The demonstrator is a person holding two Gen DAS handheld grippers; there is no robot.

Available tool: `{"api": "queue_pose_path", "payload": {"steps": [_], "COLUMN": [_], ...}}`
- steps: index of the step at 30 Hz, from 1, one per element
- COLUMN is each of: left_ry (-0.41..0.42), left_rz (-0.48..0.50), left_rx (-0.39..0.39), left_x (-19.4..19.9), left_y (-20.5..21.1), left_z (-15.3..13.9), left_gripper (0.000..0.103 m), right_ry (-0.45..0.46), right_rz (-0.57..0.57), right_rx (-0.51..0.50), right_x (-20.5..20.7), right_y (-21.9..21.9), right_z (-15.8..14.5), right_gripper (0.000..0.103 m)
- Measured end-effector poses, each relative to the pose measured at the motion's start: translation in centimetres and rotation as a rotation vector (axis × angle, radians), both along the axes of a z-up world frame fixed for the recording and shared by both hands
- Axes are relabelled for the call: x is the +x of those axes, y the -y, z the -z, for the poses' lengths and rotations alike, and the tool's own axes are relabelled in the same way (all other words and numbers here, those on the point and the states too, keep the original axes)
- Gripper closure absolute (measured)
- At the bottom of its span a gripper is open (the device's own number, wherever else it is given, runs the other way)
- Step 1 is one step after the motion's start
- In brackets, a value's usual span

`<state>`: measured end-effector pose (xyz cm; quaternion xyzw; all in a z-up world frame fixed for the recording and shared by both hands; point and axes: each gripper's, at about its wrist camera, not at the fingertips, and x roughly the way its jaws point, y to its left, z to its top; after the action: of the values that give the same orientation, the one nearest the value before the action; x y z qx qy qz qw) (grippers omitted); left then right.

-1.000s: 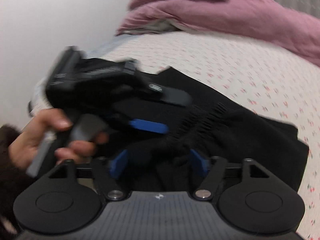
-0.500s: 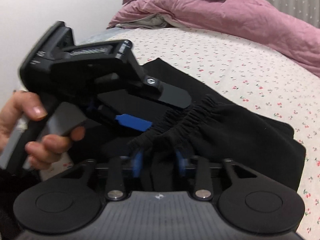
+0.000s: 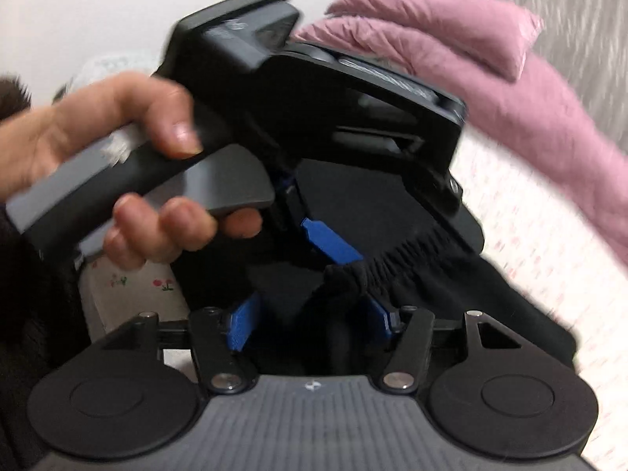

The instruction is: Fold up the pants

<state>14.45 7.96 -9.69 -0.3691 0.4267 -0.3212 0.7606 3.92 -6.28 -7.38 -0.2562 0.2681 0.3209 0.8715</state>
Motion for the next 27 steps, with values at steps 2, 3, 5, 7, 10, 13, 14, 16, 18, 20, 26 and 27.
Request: {"api": "queue_pose_path", "payload": {"steps": [2,3,5,7,10,13,14,16,18,20,26,27], "left_ry": [-0.003,-0.003,0.0,0.011,0.048,0.069,0.063,0.036,0.013,0.023,0.159,0.2], "left_rz": [0.004,0.005,0.008,0.013,-0.013,-0.054,-0.041,-0.012,0.008,0.003,-0.076,-0.084], "left_rx": [-0.005,-0.007,-0.017,-0.028,0.039,0.181,0.186,0.117,0.032,-0.004,0.211,0.242], "left_x": [0.0,0.0,-0.1,-0.1,-0.3,-0.5,-0.4,-0.1,0.3,0.4,-0.2,-0.4], "left_y": [0.0,-0.1,-0.2,-0.2,-0.2,0.1,0.2,0.3,0.5,1.1,2.5,2.5], "left_z": [0.0,-0.1,-0.1,-0.3,-1.0,-1.5,-1.5,-1.2,-0.7,-0.5,-2.5,-3.2], "left_gripper": [0.009,0.009,0.009,0.009,0.009,0.008,0.008,0.008,0.01,0.05,0.082,0.082], "right_ry": [0.08,0.116,0.16,0.191,0.213,0.215,0.202,0.178,0.161,0.131,0.027,0.011], "right_rz": [-0.002,0.01,0.04,0.063,0.043,0.07,0.081,0.083,0.081,0.066,0.081,0.088], "right_rx": [-0.068,-0.107,-0.172,-0.219,-0.224,-0.165,-0.135,-0.073,-0.033,0.011,0.146,0.181], "right_x": [-0.8,-0.9,-0.4,0.0,0.1,-0.2,-0.3,-0.6,-0.9,-1.0,-1.1,-1.1], "right_y": [-0.5,-0.8,-1.1,-1.3,-1.0,-0.1,0.3,1.2,1.1,1.8,4.3,4.8], "right_z": [0.4,1.0,1.7,2.4,2.6,1.3,0.7,-0.3,-0.7,-1.1,-2.6,-3.0], "right_gripper": [0.049,0.051,0.055,0.064,0.082,0.083,0.083,0.083,0.083,0.083,0.057,0.05]}}
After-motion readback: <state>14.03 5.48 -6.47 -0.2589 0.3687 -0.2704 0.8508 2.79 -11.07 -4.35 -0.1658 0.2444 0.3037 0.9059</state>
